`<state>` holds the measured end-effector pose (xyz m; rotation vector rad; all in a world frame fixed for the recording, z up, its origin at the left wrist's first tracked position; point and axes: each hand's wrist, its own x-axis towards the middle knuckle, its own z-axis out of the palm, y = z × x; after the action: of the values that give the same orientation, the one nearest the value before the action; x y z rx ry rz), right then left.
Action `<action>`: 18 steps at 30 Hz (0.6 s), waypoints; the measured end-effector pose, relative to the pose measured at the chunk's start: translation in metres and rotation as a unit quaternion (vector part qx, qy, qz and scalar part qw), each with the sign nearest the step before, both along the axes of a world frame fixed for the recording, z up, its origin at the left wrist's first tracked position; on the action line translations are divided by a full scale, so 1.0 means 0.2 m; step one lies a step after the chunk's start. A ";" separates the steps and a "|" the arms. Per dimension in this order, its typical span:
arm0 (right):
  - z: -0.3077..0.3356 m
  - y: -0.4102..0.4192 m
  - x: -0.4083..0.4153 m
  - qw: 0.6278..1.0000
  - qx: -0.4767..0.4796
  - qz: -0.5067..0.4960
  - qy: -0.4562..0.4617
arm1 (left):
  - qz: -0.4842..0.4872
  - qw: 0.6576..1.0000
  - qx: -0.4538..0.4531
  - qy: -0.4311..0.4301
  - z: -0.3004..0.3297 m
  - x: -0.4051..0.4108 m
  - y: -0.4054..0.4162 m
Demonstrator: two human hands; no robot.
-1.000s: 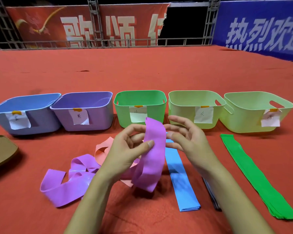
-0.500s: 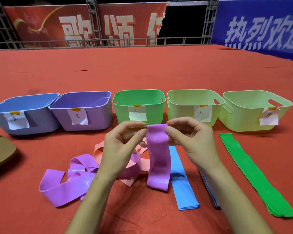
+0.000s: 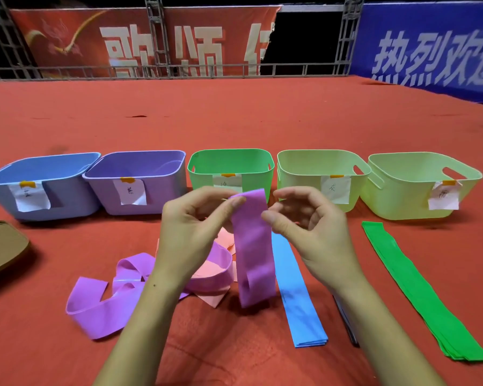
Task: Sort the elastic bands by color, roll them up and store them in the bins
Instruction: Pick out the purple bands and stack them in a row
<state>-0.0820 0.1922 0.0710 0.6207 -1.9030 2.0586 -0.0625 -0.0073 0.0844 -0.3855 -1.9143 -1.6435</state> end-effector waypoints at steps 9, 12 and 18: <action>-0.22 -0.13 -0.01 0.979 0.149 0.120 -0.077 | 0.049 0.997 0.047 -0.021 0.16 -0.06 -0.14; -0.29 -0.20 0.00 0.977 0.194 0.078 -0.037 | 0.083 0.992 0.093 -0.021 0.14 -0.07 -0.17; -0.35 -0.18 -0.02 0.965 0.191 0.147 -0.101 | 0.141 0.980 0.138 -0.007 0.15 -0.10 -0.28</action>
<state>-0.0862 0.1563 0.0007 0.8526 -2.4928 1.9948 -0.0832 -0.0630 0.1151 0.0100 -1.6317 -1.6889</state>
